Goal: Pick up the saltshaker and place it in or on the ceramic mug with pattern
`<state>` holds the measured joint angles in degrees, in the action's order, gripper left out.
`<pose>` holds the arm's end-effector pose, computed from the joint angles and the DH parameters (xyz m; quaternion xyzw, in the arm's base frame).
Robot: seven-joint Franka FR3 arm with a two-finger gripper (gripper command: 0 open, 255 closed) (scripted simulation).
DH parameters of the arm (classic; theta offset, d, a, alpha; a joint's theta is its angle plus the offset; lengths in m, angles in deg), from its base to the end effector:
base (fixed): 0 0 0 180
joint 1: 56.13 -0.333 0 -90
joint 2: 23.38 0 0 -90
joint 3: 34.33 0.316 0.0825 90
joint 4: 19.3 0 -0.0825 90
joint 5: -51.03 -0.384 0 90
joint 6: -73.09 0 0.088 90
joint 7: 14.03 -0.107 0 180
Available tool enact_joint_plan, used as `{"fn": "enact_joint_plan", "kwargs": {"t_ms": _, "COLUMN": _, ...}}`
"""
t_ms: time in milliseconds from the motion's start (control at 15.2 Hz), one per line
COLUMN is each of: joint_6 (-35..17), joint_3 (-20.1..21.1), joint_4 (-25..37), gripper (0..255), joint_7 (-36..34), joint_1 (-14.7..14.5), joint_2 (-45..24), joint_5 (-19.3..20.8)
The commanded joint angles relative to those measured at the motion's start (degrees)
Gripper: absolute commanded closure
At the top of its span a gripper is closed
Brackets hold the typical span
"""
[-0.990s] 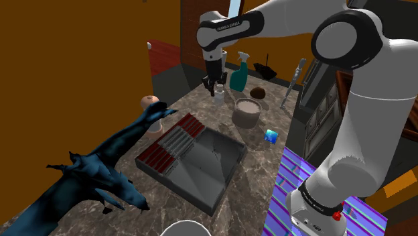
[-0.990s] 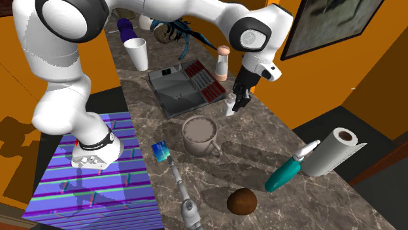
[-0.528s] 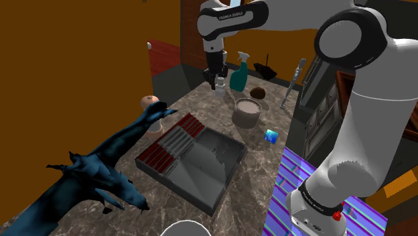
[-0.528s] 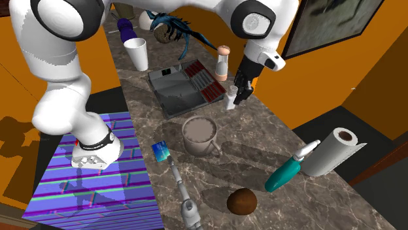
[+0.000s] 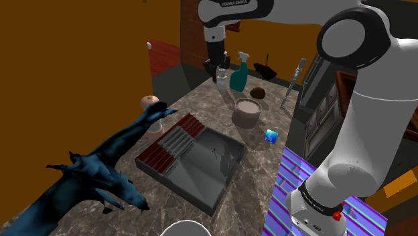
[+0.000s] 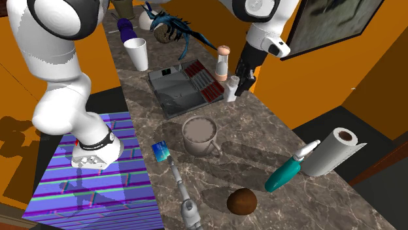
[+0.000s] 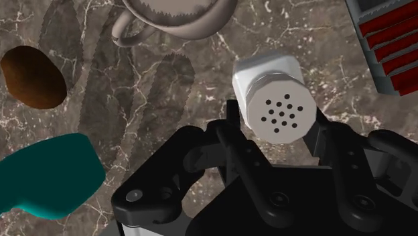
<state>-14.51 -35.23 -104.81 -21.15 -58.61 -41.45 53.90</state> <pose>0.6241 0.0128 0.4709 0.9889 -0.0454 -0.1365 0.0378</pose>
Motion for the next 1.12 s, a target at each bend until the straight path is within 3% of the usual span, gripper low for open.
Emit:
{"fn": "enact_joint_plan", "kwargs": {"t_ms": 0, "joint_6": 1.67, "joint_3": -0.02, "joint_4": 1.80, "gripper": 255, "joint_7": 0.13, "joint_1": 0.02, "joint_2": -0.16, "joint_5": 0.00}}
{"fn": "enact_joint_plan", "kwargs": {"t_ms": 198, "joint_6": 3.60, "joint_3": -0.03, "joint_4": 3.77, "gripper": 255, "joint_7": 0.22, "joint_1": 0.01, "joint_2": -0.20, "joint_5": 0.01}}
{"fn": "enact_joint_plan", "kwargs": {"t_ms": 660, "joint_6": -1.33, "joint_3": -2.52, "joint_4": -13.92, "gripper": 255, "joint_7": 5.71, "joint_1": 3.40, "joint_2": 12.95, "joint_5": 1.59}}
{"fn": "enact_joint_plan", "kwargs": {"t_ms": 1056, "joint_6": -4.08, "joint_3": -4.87, "joint_4": -23.95, "gripper": 255, "joint_7": 9.91, "joint_1": 5.81, "joint_2": 20.66, "joint_5": 3.41}}
